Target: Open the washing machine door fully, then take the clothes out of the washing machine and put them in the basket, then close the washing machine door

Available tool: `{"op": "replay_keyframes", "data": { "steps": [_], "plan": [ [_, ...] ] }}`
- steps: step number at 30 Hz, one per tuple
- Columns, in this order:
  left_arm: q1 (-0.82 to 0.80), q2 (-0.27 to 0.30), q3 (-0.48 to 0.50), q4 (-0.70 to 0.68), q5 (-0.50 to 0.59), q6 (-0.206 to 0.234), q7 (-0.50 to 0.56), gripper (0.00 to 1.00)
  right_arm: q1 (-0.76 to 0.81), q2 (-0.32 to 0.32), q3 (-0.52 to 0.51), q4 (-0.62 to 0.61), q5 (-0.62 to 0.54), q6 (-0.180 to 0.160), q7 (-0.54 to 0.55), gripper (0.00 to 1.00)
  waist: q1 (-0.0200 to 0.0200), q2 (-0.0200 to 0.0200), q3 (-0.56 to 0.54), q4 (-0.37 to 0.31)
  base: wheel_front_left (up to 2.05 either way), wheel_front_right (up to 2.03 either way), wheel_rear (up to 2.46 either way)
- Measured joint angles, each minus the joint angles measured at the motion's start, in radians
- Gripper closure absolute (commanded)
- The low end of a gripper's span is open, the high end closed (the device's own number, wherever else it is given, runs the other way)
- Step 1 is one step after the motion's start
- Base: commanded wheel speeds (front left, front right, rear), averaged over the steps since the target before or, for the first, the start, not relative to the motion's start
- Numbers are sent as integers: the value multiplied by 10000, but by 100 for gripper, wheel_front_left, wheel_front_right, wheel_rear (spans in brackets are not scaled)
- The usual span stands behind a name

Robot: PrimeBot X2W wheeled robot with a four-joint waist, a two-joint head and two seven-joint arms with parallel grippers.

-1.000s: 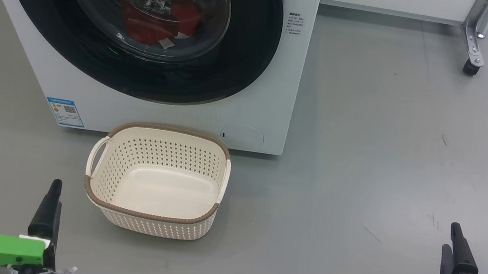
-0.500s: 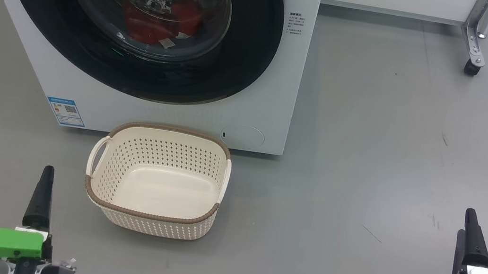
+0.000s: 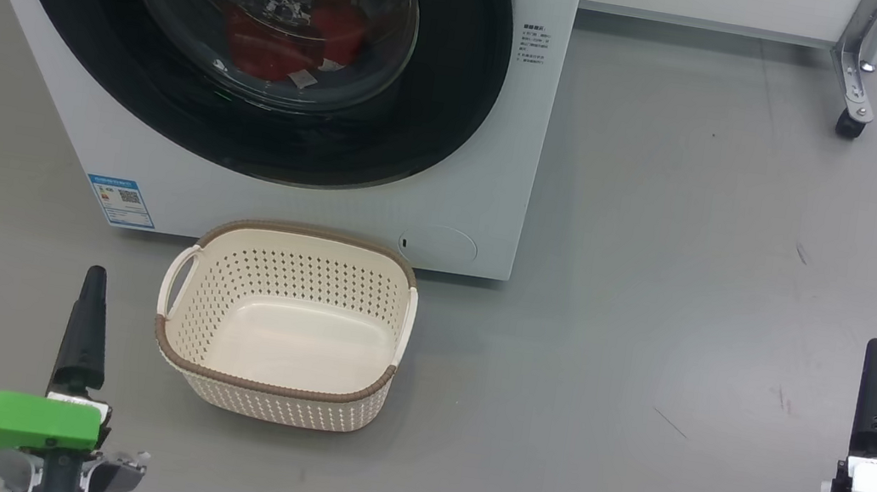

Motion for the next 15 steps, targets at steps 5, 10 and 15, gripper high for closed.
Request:
{"op": "replay_keyframes", "data": {
  "steps": [5, 10, 15],
  "plan": [
    [-4, 17, -205, -288, 1097, 0, -169, 0, -3, -138, 219, -274, -686, 0, -174, 0, 0, 0, 5, 23, 0, 0, 0],
    [-4, 35, -523, -472, 2100, 0, -349, 0, -2, -291, 351, -466, -1415, 2, -339, 0, 0, 0, 22, 40, 0, 0, 0],
    [-4, 50, -708, -635, 2991, 0, -487, 0, 3, -351, 479, -575, -2215, 2, -523, 0, 0, 0, 44, 53, 0, 0, 0]
  ]
}}
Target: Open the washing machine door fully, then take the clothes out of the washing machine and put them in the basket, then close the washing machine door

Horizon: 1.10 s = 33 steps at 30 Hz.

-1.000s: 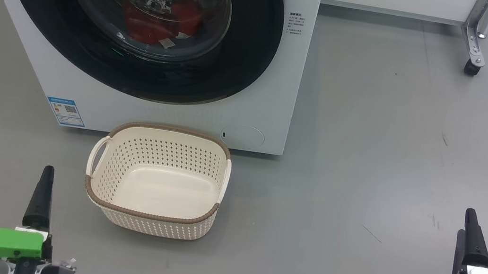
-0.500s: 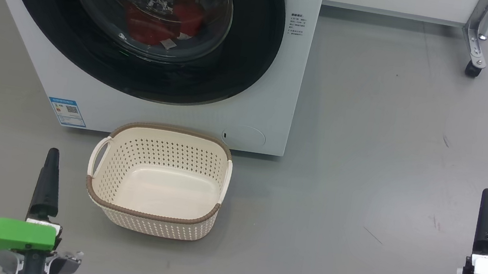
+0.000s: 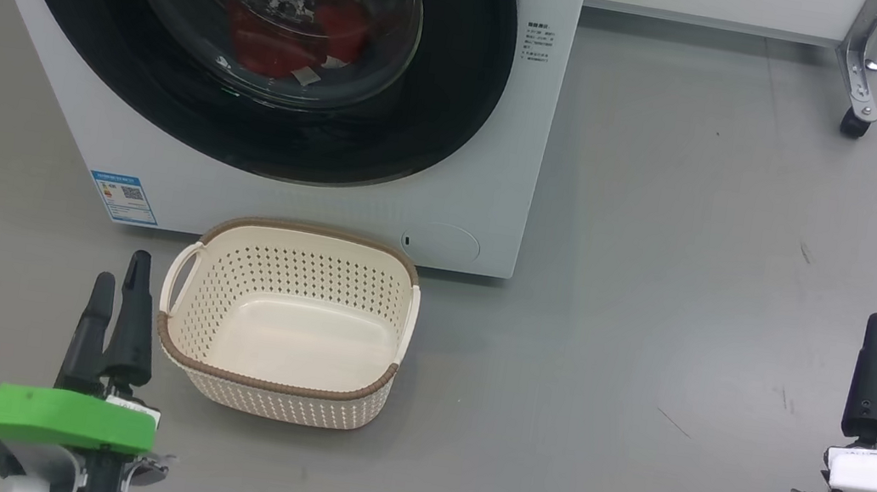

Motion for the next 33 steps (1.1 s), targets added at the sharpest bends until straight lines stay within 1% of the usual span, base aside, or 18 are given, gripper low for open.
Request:
{"op": "replay_keyframes", "data": {
  "steps": [6, 12, 15, 16, 20, 23, 27, 33],
  "plan": [
    [1, 27, -224, -86, 1248, -2, -205, 0, 33, -71, 119, -10, -965, 0, -182, 0, 0, 0, 22, 8, 0, 0, 0],
    [10, 125, -554, -67, 2558, -2, -395, 0, 42, -326, 389, -10, -2240, -10, -399, 0, 0, 0, 48, 2, 0, 0, 0],
    [12, 132, -652, -88, 3131, -2, -516, 0, 44, -313, 518, -13, -2656, -98, -508, 0, 0, 0, 61, -5, 0, 0, 0],
    [12, 132, -652, -88, 3131, -2, -516, 0, 44, -313, 518, -13, -2656, -98, -508, 0, 0, 0, 61, -5, 0, 0, 0],
    [12, 153, -966, -94, 4146, -2, -650, 0, 46, -314, 658, -17, -3319, -109, -621, 0, 0, 0, 80, -23, 0, 0, 0],
    [13, 209, -1112, -92, 4874, -2, -752, 0, 52, -291, 679, -17, -3618, -274, -725, 0, 0, 0, 95, -34, 0, 0, 0],
    [22, 213, -1218, -56, 5599, -2, -909, 0, 78, -307, 780, 2, -4270, -372, -882, 0, 0, 0, 113, -47, 0, 0, 0],
    [36, 215, -1325, 94, 6794, 46, -1097, 0, 226, -412, 1198, 232, -5287, -545, -1055, 0, 0, 0, 121, -77, 0, 0, 0]
  ]
}}
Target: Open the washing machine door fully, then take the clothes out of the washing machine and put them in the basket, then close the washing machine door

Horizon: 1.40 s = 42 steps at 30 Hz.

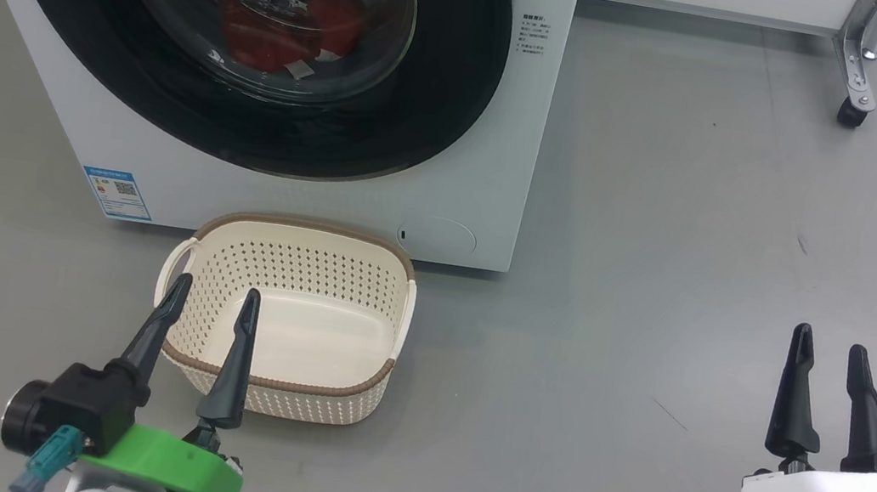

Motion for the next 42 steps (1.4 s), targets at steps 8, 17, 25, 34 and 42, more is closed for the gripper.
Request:
{"op": "replay_keyframes", "data": {
  "steps": [8, 17, 25, 34, 42],
  "plan": [
    [74, -2, -176, 481, 675, 232, -2, 0, 26, -73, 324, 564, -460, -178, 31, 0, 0, 0, -4, -59, 0, 0, 0],
    [201, -4, -174, 857, 671, 399, -2, 0, 25, -245, 568, 1005, -922, -431, 293, 0, 0, 0, 66, -61, 0, 0, 0],
    [203, -10, -48, 1135, 460, 493, -2, 0, 11, -387, 796, 1208, -1317, -518, 341, 0, 0, 0, 118, -34, 0, 0, 0],
    [201, -10, 46, 1241, 36, 529, -2, 0, -15, -416, 991, 1423, -1601, -593, 366, 0, 0, 0, 126, -32, 0, 0, 0],
    [192, -12, 23, 1292, -48, 571, -2, 0, -79, -405, 1014, 1507, -1609, -594, 364, 0, 0, 0, 135, -36, 0, 0, 0]
  ]
}}
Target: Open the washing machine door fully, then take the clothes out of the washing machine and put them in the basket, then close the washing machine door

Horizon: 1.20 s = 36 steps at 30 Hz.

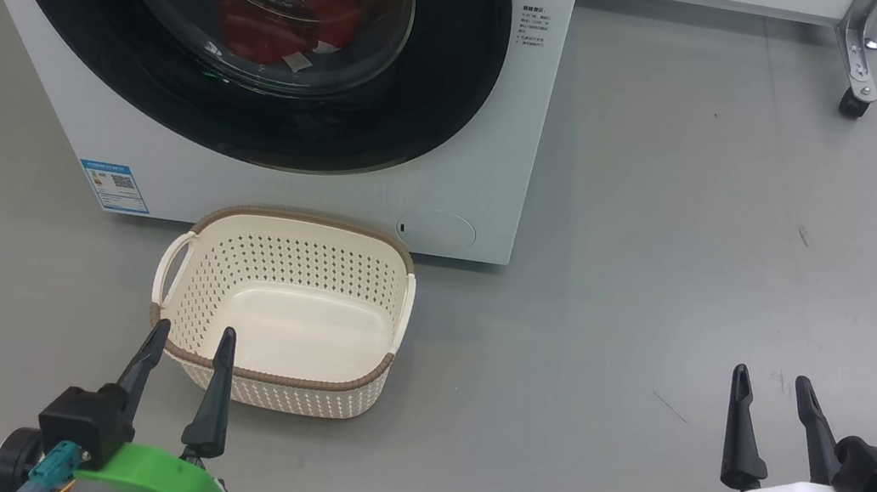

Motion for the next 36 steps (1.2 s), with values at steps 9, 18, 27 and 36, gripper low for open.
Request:
{"op": "replay_keyframes", "data": {
  "steps": [9, 18, 27, 36],
  "plan": [
    [-7, 0, -50, 42, -132, 42, 0, 0, -115, 35, 0, 115, 0, -2, -6, 0, 0, 0, -28, -1, 0, 0, 0],
    [-8, 0, -119, 88, -132, 42, 0, 0, -115, 50, 2, 226, 0, -2, -13, 0, 0, 0, -55, 3, 0, 0, 0],
    [-10, 0, -157, 100, -178, 44, 0, 0, -117, 52, 6, 299, 0, -2, -44, 0, 0, 0, -61, 13, 0, 0, 0],
    [-11, 0, -184, 111, -207, 46, 0, 0, -133, 65, 25, 391, 0, -2, -86, 0, 0, 0, -88, 12, 0, 0, 0]
  ]
}}
